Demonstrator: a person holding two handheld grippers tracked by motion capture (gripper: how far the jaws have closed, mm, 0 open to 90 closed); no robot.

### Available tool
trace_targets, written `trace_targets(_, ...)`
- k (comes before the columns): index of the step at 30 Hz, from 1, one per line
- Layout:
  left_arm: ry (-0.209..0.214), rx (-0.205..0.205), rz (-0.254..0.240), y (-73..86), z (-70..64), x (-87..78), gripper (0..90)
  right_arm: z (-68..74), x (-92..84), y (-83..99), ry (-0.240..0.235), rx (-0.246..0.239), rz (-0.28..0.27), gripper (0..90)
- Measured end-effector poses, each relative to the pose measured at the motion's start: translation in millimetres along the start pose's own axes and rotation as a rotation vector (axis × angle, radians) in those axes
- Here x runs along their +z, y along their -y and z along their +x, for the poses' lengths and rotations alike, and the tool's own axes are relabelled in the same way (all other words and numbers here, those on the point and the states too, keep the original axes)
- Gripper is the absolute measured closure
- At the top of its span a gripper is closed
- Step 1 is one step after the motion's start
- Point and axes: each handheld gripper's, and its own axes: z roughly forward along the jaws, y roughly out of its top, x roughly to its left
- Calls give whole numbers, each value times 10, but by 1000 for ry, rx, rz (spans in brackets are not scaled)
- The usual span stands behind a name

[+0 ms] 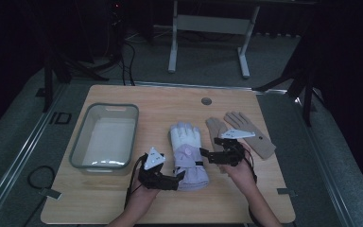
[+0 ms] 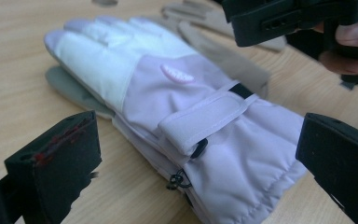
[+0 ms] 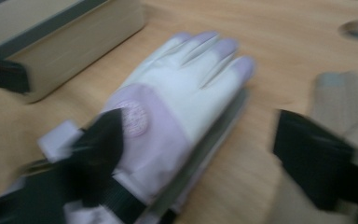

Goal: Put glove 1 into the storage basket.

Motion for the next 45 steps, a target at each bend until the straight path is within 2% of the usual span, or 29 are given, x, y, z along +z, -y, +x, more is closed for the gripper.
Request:
trace_targets(2,2,-26,6,0,-6,23,94,1,27,31,8,-5,12,473)
trace_targets(4,5,-34,23,3,-11,40,102,-5,42,50,-4,8,15,475)
trace_targets(5,18,-48,49,26,-20,65,102,-6,59,70,-13,27,17,481)
trace_targets(6,20,-54,60,38,-21,79,132,-1,107,102,-28,34,42,492)
trace_targets(8,14,-62,91,75,-19,130,135,-3,151,129,-23,54,48,484)
trace_targets(13,10,-121,154,175,34,251,145,-36,291,152,-38,122,84,446)
trace_targets(18,12,-143,202,249,56,305,164,-15,439,239,-14,133,168,429)
trace_targets(21,24,-159,219,307,63,338,173,-42,499,289,-17,166,212,393)
trace_targets(23,26,-159,222,325,66,347,176,-60,528,312,-28,170,228,394)
trace_targets(25,34,-164,227,341,80,360,177,-78,550,322,-41,199,244,404)
trace_targets(27,41,-169,225,361,98,369,177,-91,567,323,-74,203,255,506)
trace_targets(28,38,-160,224,362,94,371,180,-94,574,318,-91,203,260,517)
trace_targets(29,37,-158,223,363,92,373,181,-90,575,308,-99,197,266,569)
trace_targets(30,41,-156,222,364,91,374,188,-95,581,302,-118,205,274,585)
trace_targets(32,45,-151,219,368,89,374,214,-96,590,296,-127,200,280,625)
trace_targets(34,70,-151,224,368,89,372,279,-84,593,288,-125,197,286,658)
trace_targets(39,139,-190,244,355,113,378,464,-7,579,263,-84,164,283,736)
trace_targets(42,139,-175,243,321,96,351,610,47,564,266,-56,148,261,781)
trace_targets(45,145,-178,248,290,111,333,688,85,541,237,-36,137,265,800)
